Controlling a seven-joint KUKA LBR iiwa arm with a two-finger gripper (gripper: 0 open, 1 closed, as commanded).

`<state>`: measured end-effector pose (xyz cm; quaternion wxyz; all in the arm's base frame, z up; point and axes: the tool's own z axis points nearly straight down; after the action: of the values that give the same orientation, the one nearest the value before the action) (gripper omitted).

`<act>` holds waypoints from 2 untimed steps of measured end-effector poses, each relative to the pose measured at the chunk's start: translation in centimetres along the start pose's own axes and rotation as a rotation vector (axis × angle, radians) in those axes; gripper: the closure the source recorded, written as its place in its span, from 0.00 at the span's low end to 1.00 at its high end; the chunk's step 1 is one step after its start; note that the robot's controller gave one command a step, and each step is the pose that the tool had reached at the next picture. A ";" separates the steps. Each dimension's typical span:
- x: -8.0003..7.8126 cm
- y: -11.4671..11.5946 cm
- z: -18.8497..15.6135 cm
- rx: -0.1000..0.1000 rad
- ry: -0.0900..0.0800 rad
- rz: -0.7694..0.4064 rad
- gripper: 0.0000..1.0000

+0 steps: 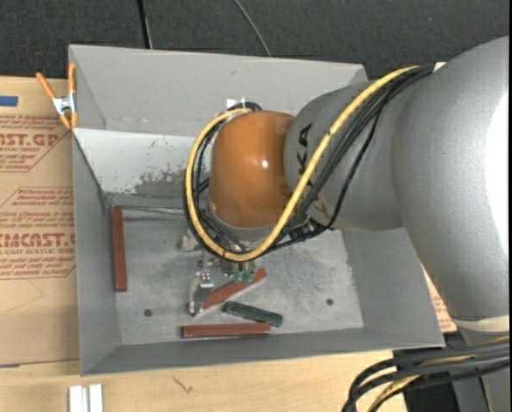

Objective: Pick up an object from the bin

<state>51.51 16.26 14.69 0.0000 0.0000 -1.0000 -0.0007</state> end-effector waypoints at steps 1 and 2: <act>0.0 0.0 0.0 0.000 0.000 0.000 0.00; 1.3 -2.6 2.6 -0.003 -0.009 -0.154 0.00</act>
Offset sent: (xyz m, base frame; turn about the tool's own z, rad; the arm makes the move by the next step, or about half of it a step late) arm -0.0319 -0.0744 -0.0654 -0.3252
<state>50.21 13.62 12.11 -0.0043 0.0771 -0.9970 -0.0021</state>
